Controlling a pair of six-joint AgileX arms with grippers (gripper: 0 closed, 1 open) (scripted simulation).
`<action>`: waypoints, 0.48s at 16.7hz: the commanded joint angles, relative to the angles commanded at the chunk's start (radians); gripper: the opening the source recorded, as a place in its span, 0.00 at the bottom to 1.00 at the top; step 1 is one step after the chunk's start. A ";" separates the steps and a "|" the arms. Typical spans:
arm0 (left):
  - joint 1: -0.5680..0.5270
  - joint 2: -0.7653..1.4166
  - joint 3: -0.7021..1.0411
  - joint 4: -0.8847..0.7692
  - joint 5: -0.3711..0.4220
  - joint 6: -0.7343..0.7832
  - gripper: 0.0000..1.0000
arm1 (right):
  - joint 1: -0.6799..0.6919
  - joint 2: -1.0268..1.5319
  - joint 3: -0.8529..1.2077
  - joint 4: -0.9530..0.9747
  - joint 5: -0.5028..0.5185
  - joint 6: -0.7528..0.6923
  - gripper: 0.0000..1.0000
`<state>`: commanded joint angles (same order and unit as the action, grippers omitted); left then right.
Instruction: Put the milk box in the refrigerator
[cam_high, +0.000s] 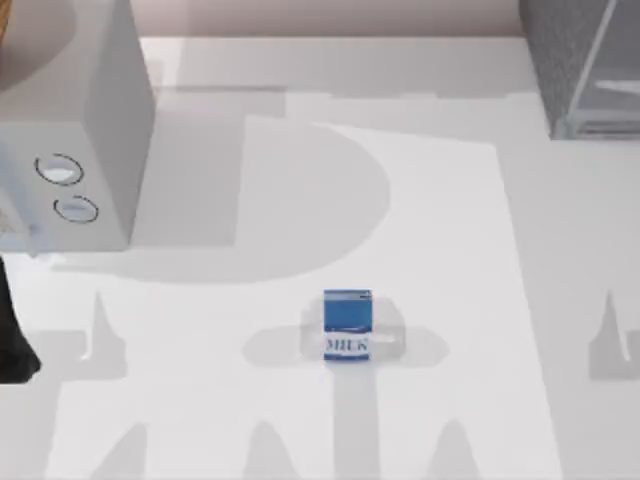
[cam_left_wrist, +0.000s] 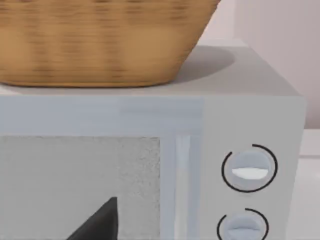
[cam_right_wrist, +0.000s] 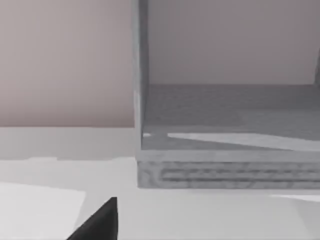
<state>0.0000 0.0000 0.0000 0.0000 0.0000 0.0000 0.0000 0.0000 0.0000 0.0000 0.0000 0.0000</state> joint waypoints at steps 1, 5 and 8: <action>0.000 0.000 0.000 0.000 0.000 0.000 1.00 | 0.000 0.000 0.000 0.000 0.000 0.000 1.00; 0.000 0.000 0.000 0.000 0.000 0.000 1.00 | 0.030 0.053 0.014 0.032 0.023 -0.010 1.00; 0.000 0.000 0.000 0.000 0.000 0.000 1.00 | 0.103 0.180 0.055 0.120 0.086 -0.020 1.00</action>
<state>0.0000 0.0000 0.0000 0.0000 0.0000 0.0000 0.1035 0.1801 0.0546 0.1200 0.0858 -0.0195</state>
